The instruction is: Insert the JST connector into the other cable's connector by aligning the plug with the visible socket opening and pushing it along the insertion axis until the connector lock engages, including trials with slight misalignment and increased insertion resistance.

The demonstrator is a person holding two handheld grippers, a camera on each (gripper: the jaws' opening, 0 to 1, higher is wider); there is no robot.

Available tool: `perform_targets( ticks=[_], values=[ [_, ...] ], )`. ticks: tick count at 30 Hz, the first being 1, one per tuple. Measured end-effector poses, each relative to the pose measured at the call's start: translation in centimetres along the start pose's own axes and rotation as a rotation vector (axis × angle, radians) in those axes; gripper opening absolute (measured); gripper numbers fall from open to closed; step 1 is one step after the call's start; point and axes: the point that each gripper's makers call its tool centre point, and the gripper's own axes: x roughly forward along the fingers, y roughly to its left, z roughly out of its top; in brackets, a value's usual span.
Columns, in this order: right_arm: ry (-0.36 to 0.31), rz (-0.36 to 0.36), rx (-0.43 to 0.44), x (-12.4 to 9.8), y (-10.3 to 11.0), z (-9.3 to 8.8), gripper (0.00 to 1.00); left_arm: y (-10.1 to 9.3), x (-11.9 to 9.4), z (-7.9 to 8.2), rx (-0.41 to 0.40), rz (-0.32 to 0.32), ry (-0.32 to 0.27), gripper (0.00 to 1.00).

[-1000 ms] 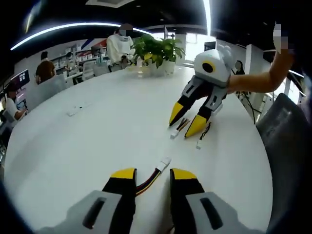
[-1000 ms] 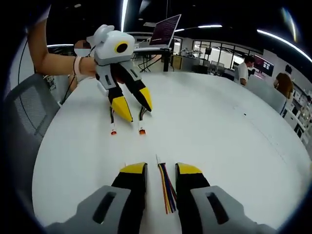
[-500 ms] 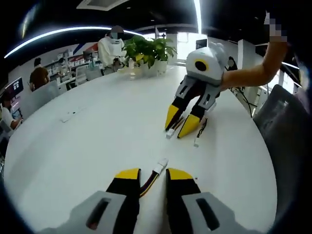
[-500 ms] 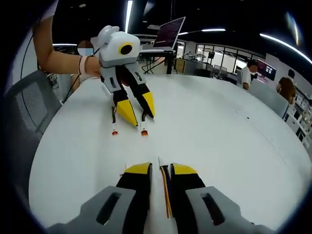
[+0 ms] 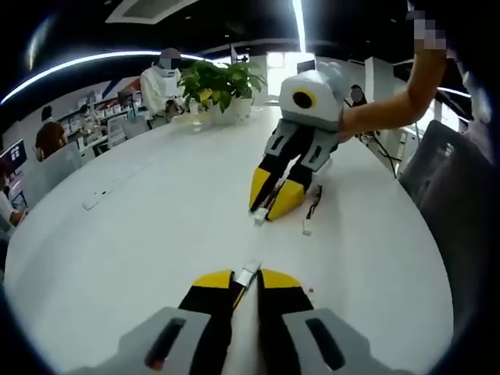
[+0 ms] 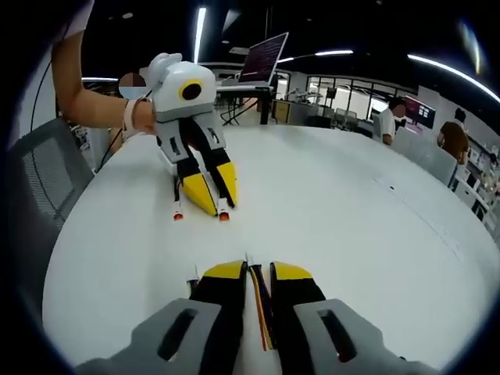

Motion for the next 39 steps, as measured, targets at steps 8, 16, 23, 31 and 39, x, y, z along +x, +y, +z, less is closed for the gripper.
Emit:
perform_targets(
  ticks=[8, 16, 23, 31, 39],
  values=[
    [-0.004, -0.001, 0.009, -0.03, 0.06, 0.19, 0.05, -0.18, -0.08, 0.15, 0.007, -0.027, -0.062, 0.01],
    [-0.011, 0.002, 0.0, -0.08, 0.0, 0.42, 0.05, -0.36, 0.07, 0.25, -0.008, -0.035, -0.099, 0.01],
    [-0.016, 0.012, -0.005, -0.18, 0.02, 0.46, 0.04, -0.18, -0.01, 0.3, -0.062, -0.032, -0.102, 0.01],
    [0.009, 0.024, -0.101, -0.08, 0.34, 0.49, 0.04, -0.22, 0.02, 0.22, -0.023, -0.041, -0.057, 0.01],
    [0.016, 0.051, -0.135, -0.26, 0.71, 0.6, 0.04, -0.71, 0.06, 0.73, 0.014, -0.069, -0.052, 0.0]
  ],
)
